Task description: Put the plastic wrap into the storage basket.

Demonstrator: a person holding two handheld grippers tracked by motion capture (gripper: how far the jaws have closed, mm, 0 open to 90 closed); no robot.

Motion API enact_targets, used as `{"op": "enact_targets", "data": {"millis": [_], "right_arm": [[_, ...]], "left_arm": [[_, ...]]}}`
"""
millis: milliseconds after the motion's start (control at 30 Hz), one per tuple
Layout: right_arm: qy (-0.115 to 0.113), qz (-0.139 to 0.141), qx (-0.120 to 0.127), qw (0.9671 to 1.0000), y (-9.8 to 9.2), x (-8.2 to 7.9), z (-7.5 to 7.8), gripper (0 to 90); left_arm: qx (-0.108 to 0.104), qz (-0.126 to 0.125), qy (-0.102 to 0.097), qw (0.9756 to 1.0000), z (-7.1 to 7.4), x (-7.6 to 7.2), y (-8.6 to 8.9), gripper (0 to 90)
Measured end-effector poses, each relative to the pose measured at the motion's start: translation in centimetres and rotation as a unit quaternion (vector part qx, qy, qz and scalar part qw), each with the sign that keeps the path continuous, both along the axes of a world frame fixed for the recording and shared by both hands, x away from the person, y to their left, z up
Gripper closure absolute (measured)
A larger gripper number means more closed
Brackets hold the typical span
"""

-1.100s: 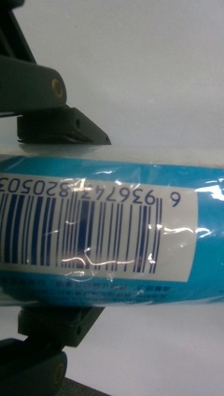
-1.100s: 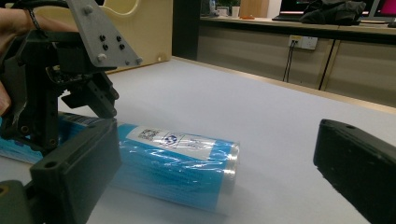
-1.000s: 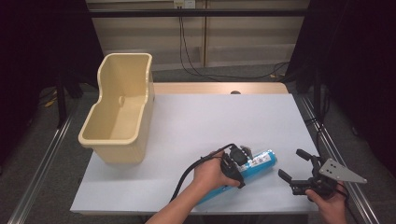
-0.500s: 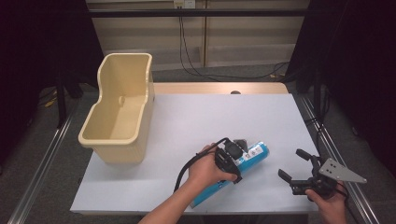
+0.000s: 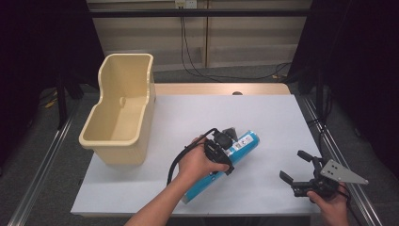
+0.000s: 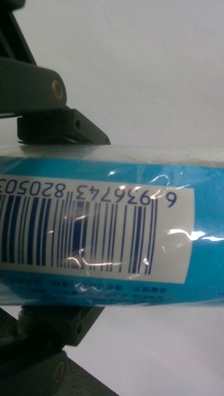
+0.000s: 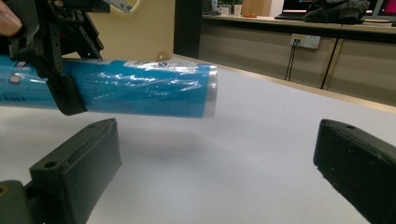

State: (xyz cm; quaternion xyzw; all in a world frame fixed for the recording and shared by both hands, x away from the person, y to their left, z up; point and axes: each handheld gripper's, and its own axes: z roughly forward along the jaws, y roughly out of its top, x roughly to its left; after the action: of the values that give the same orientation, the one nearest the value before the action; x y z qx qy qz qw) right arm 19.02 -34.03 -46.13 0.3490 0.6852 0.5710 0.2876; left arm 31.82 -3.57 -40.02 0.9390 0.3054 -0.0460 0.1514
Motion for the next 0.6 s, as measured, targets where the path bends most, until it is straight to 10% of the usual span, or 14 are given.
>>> {"op": "enact_targets", "data": {"millis": [600], "right_arm": [[0.0, 0.005, -0.003, 1.0, 0.3, 0.0, 0.0, 0.0]], "left_arm": [[-0.009, 0.061, -0.009, 0.998, 3.3, 1.6, 3.6, 32.3]]}}
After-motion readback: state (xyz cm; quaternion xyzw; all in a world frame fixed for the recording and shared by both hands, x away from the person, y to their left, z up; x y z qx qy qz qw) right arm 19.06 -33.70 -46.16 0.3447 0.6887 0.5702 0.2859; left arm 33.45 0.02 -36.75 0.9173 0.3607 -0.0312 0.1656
